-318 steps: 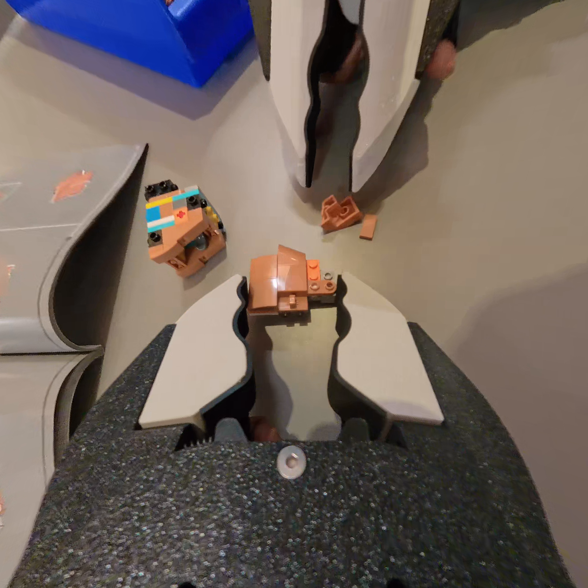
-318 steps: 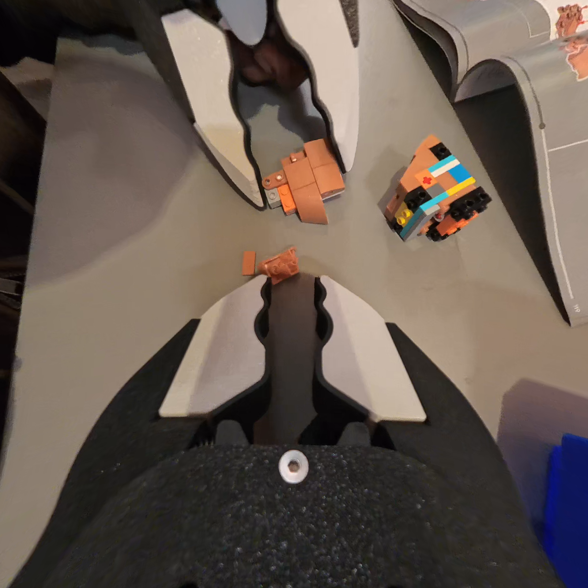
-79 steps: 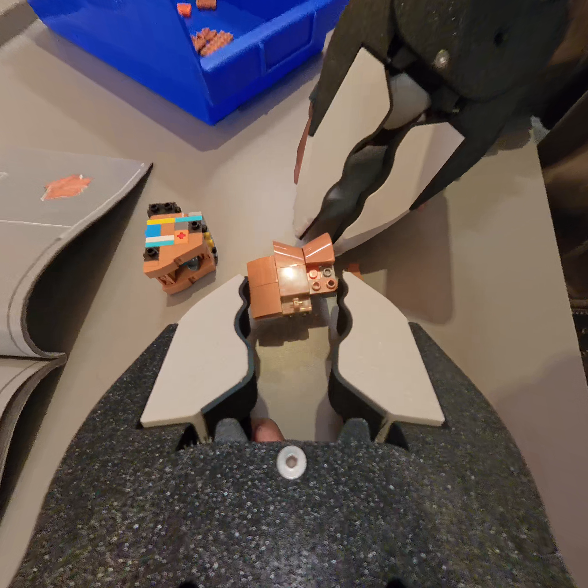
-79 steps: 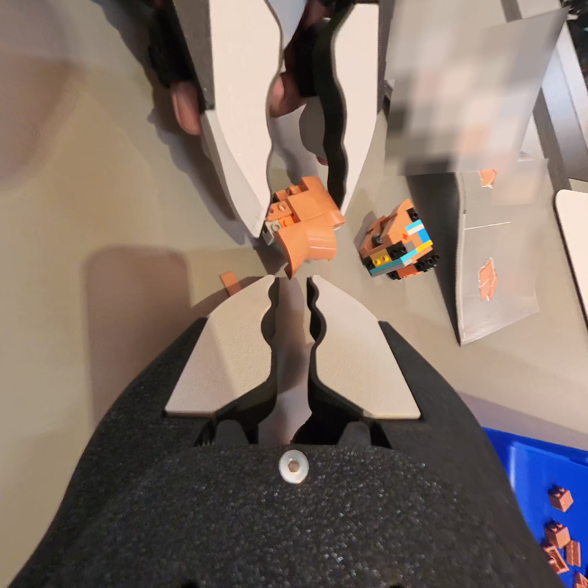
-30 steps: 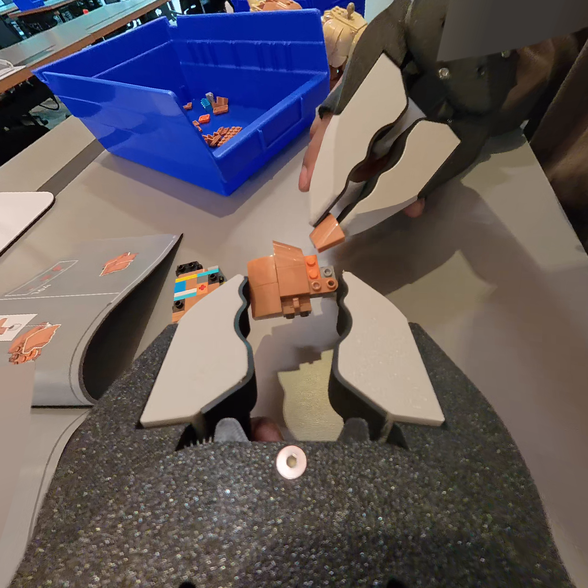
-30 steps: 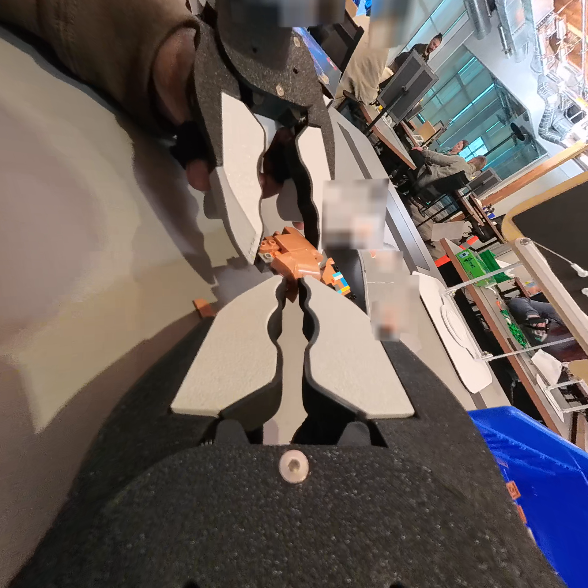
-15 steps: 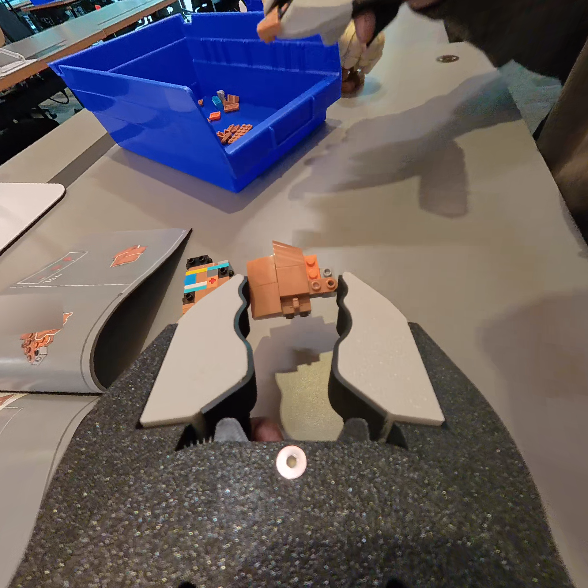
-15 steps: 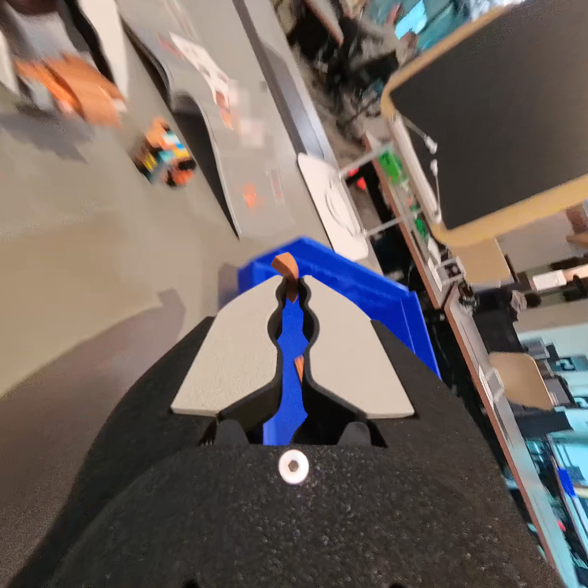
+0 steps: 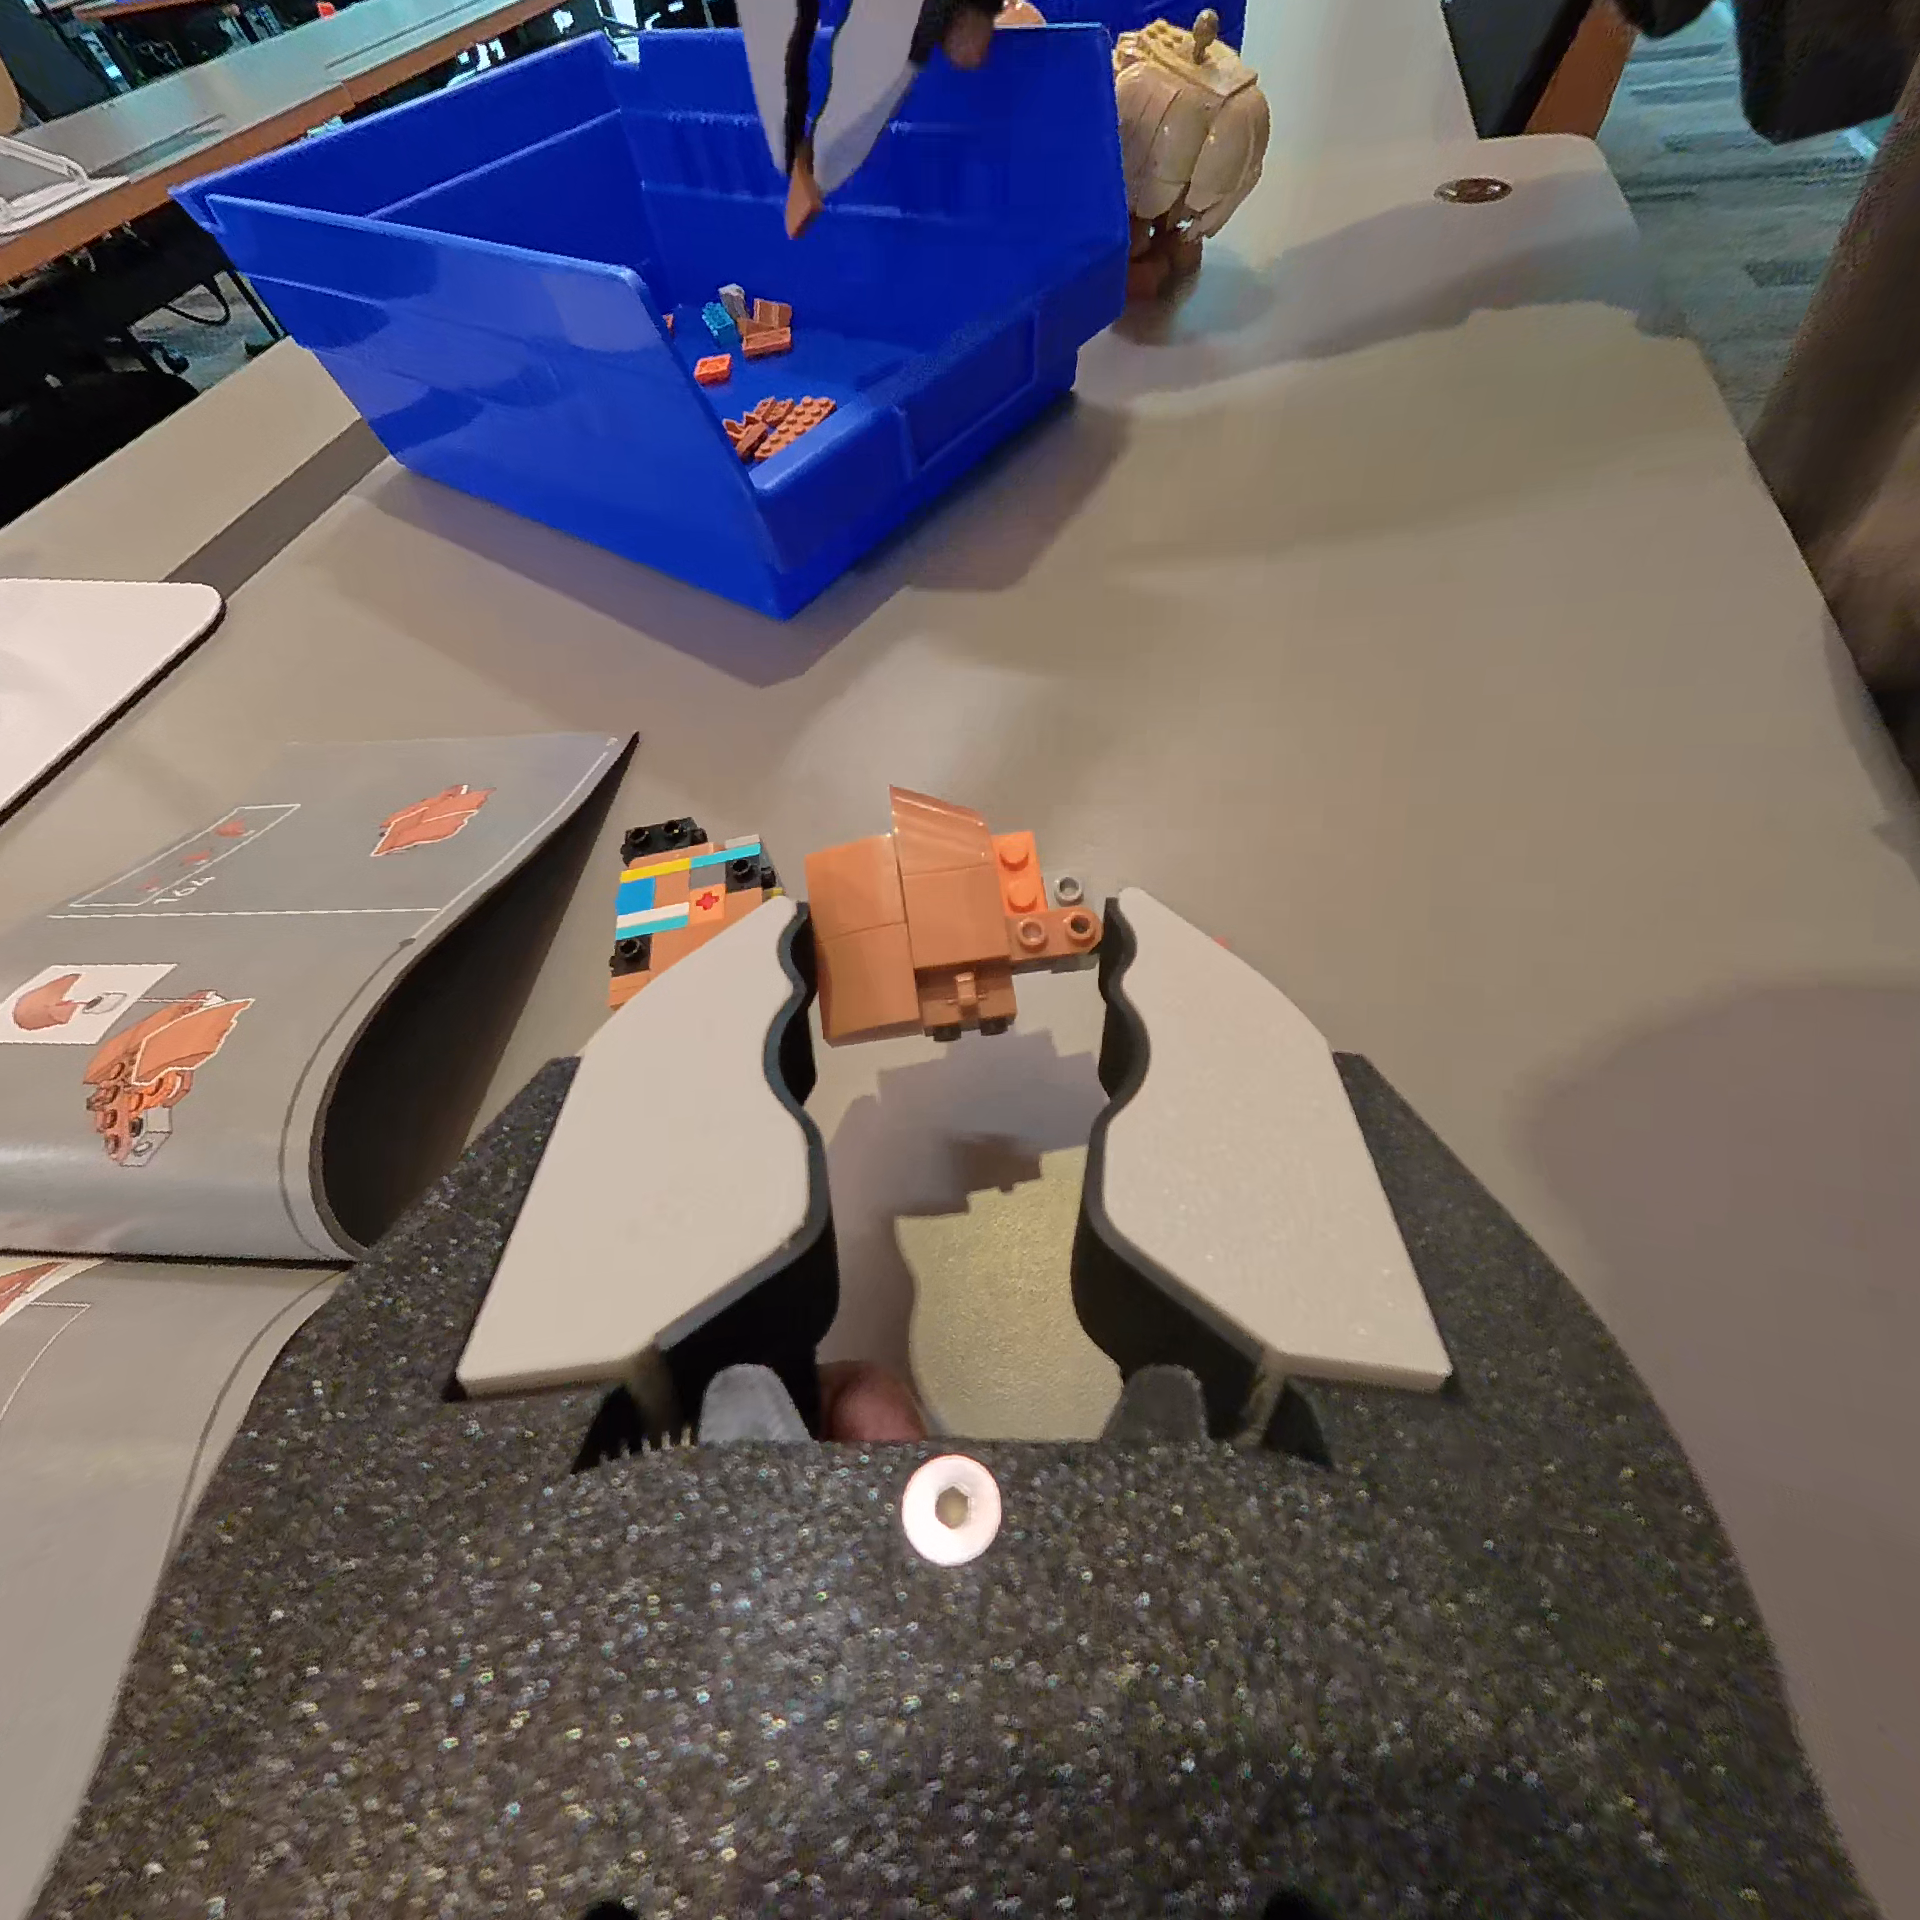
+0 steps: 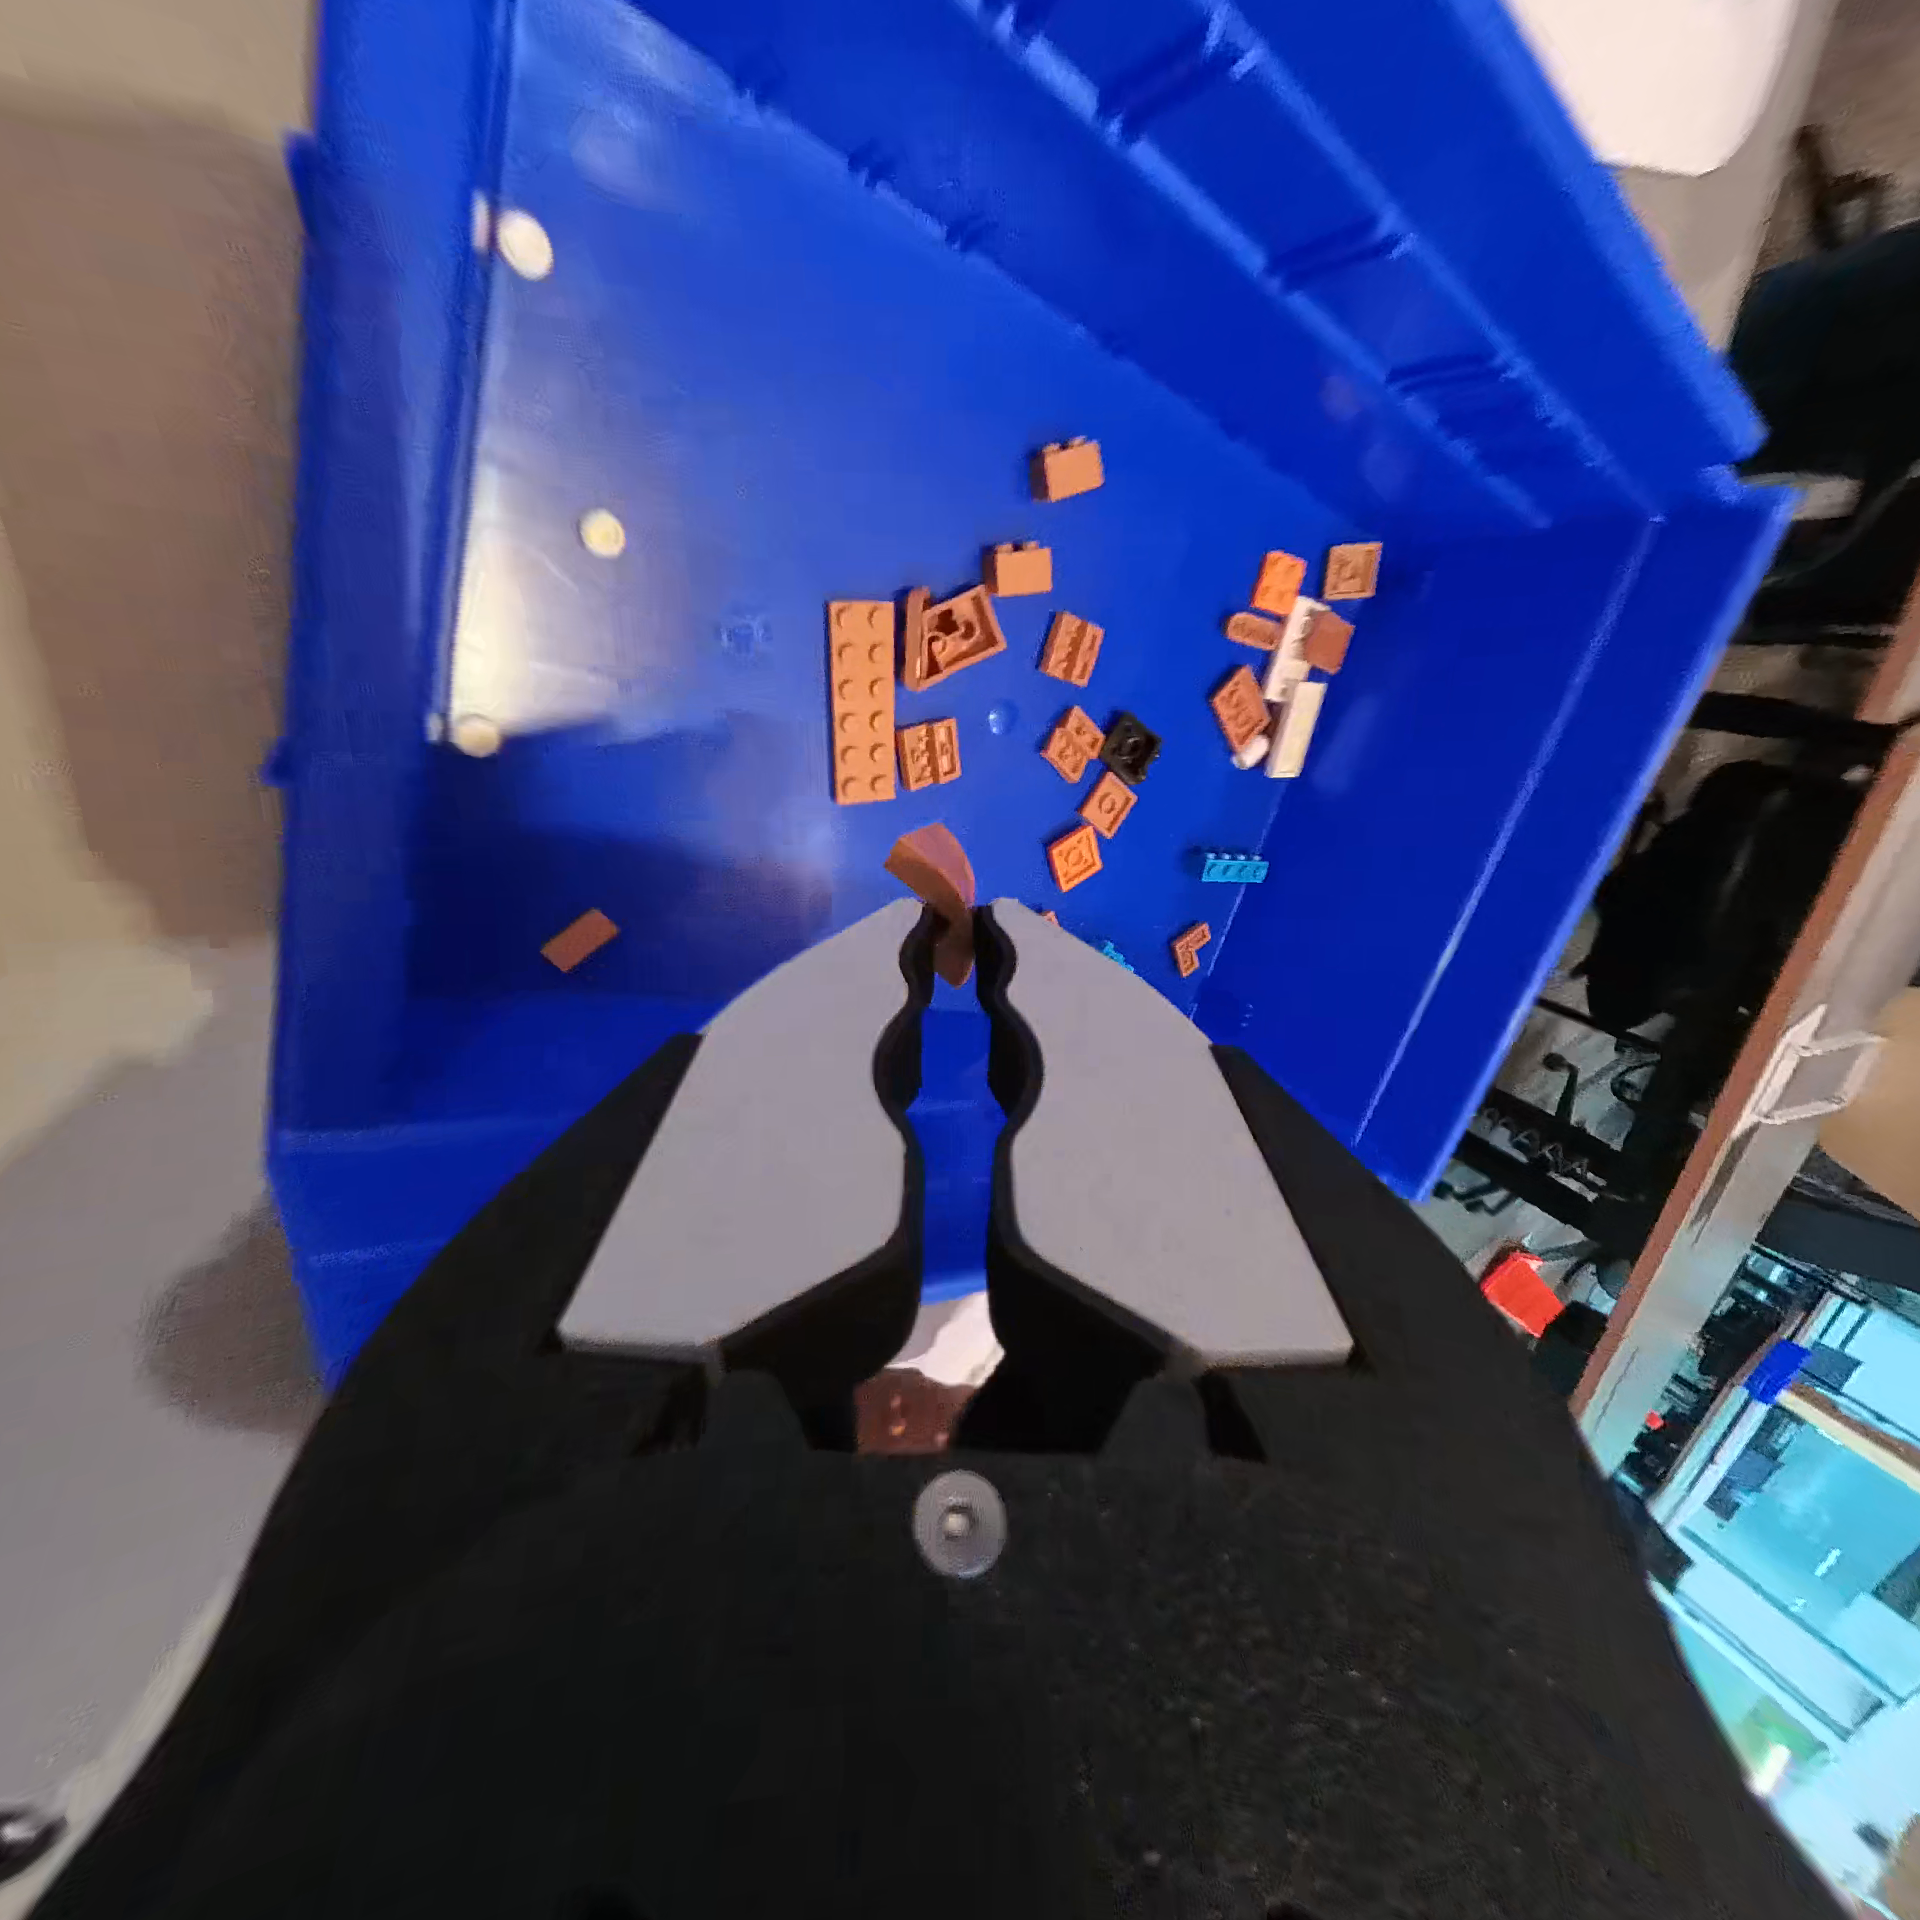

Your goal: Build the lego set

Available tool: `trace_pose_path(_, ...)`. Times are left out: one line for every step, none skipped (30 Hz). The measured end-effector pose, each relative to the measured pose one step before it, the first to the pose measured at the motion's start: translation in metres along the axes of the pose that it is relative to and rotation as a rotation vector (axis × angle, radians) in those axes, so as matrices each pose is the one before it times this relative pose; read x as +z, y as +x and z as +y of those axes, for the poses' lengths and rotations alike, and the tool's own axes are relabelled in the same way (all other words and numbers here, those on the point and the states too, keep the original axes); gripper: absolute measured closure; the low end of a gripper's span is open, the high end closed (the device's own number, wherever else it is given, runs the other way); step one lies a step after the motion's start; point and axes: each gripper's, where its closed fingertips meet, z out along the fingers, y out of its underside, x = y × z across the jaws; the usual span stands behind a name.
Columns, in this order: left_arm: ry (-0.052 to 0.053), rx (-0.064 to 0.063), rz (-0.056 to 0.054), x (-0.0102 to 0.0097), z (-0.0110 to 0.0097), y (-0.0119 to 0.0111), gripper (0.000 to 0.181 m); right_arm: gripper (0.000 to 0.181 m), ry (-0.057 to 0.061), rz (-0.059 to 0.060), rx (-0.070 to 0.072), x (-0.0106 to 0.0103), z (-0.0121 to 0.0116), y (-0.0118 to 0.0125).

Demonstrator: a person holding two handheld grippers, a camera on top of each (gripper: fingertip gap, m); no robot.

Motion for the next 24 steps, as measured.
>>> trace_pose_path(0.0004, -0.0001, -0.0005, -0.00015, 0.00003, -0.00015, 0.128, 0.174, -0.0338, -0.0254, -0.0235, 0.00817, 0.00113, 0.00057)
trace_pose_path(-0.0003, 0.0004, 0.0001, -0.00018, 0.00021, 0.00003, 0.128, 0.174, -0.0290, -0.0191, -0.0213, 0.00796, 0.00047, 0.00125)
trace_pose_path(-0.0008, 0.0007, -0.0002, -0.00014, 0.00025, -0.00008, 0.128, 0.174, -0.0245, -0.0153, -0.0180, 0.00787, -0.00003, 0.00162)
trace_pose_path(-0.0002, 0.0008, 0.0000, -0.00029, 0.00014, 0.00005, 0.128, 0.174, -0.0194, -0.0157, -0.0136, 0.00755, -0.00046, 0.00141)
trace_pose_path(0.0008, 0.0004, 0.0004, -0.00014, -0.00002, 0.00008, 0.128, 0.174, -0.0185, -0.0201, -0.0103, 0.00712, 0.00006, 0.00058)
trace_pose_path(0.0010, 0.0001, 0.0008, -0.00018, -0.00001, 0.00006, 0.128, 0.174, -0.0162, -0.0188, -0.0068, 0.00626, 0.00044, 0.00091)
trace_pose_path(0.0002, 0.0000, 0.0009, -0.00019, 0.00005, 0.00016, 0.128, 0.174, -0.0141, -0.0170, -0.0034, 0.00550, 0.00086, 0.00120)
trace_pose_path(-0.0002, 0.0002, 0.0011, -0.00001, 0.00002, 0.00013, 0.128, 0.173, -0.0129, -0.0138, -0.0023, 0.00445, 0.00149, 0.00173)
trace_pose_path(-0.0001, 0.0006, 0.0012, -0.00006, 0.00012, 0.00032, 0.128, 0.171, -0.0097, -0.0053, -0.0009, 0.00314, 0.00188, 0.00311)
trace_pose_path(-0.0005, 0.0007, 0.0009, -0.00014, 0.00009, 0.00027, 0.128, 0.166, -0.0105, -0.0009, 0.0031, 0.00201, 0.00292, 0.00424)
trace_pose_path(-0.0004, 0.0008, 0.0003, -0.00001, 0.00014, 0.00014, 0.128, 0.161, -0.0120, 0.0002, 0.0076, 0.00083, 0.00405, 0.00507)
trace_pose_path(-0.0001, 0.0009, 0.0003, -0.00005, 0.00000, 0.00026, 0.128, 0.158, -0.0125, -0.0017, 0.0102, -0.00014, 0.00518, 0.00535)
trace_pose_path(-0.0006, 0.0004, 0.0007, 0.00005, 0.00014, 0.00015, 0.128, 0.158, -0.0167, -0.0064, 0.0103, -0.00040, 0.00661, 0.00524)
trace_pose_path(-0.0011, 0.0001, 0.0009, 0.00009, 0.00018, 0.00014, 0.128, 0.158, -0.0258, -0.0092, 0.0075, -0.00007, 0.00820, 0.00518)
trace_pose_path(-0.0011, 0.0009, 0.0006, 0.00014, 0.00014, 0.00012, 0.128, 0.158, -0.0371, -0.0050, -0.0001, 0.00050, 0.00949, 0.00592)
trace_pose_path(-0.0015, 0.0009, -0.0002, 0.00016, 0.00016, 0.00009, 0.128, 0.158, -0.0389, 0.0029, -0.0087, 0.00137, 0.00864, 0.00672)
trace_pose_path(-0.0017, 0.0008, -0.0001, 0.00015, 0.00019, 0.00011, 0.128, 0.159, -0.0285, -0.0072, -0.0111, 0.00153, 0.00544, 0.00481)
trace_pose_path(-0.0019, 0.0005, 0.0007, 0.00025, 0.00028, 0.00019, 0.128, 0.160, -0.0250, -0.0340, -0.0140, 0.00184, 0.00347, 0.00038)
trace_pose_path(-0.0012, 0.0011, -0.0002, 0.00010, 0.00013, 0.00028, 0.128, 0.161, -0.0264, -0.0442, -0.0190, 0.00218, 0.00212, -0.00204)
trace_pose_path(-0.0003, 0.0011, -0.0004, -0.00007, 0.00002, 0.00015, 0.128, 0.162, -0.0301, -0.0371, -0.0230, 0.00247, 0.00138, -0.00179)
trace_pose_path(-0.0001, 0.0005, 0.0003, 0.00006, 0.00006, 0.00023, 0.128, 0.163, -0.0345, -0.0353, -0.0182, 0.00295, 0.00088, -0.00162)
trace_pose_path(-0.0006, 0.0007, 0.0000, 0.00006, 0.00001, 0.00010, 0.128, 0.163, -0.0420, -0.0445, -0.0090, 0.00346, 0.00147, -0.00284)
trace_pose_path(-0.0007, 0.0005, 0.0001, 0.00010, 0.00011, 0.00015, 0.128, 0.163, -0.0422, -0.0518, -0.0014, 0.00408, 0.00147, -0.00361)
trace_pose_path(-0.0005, 0.0003, 0.0008, -0.00001, 0.00002, 0.00029, 0.128, 0.163, -0.0388, -0.0485, 0.0023, 0.00434, 0.00086, -0.00293)
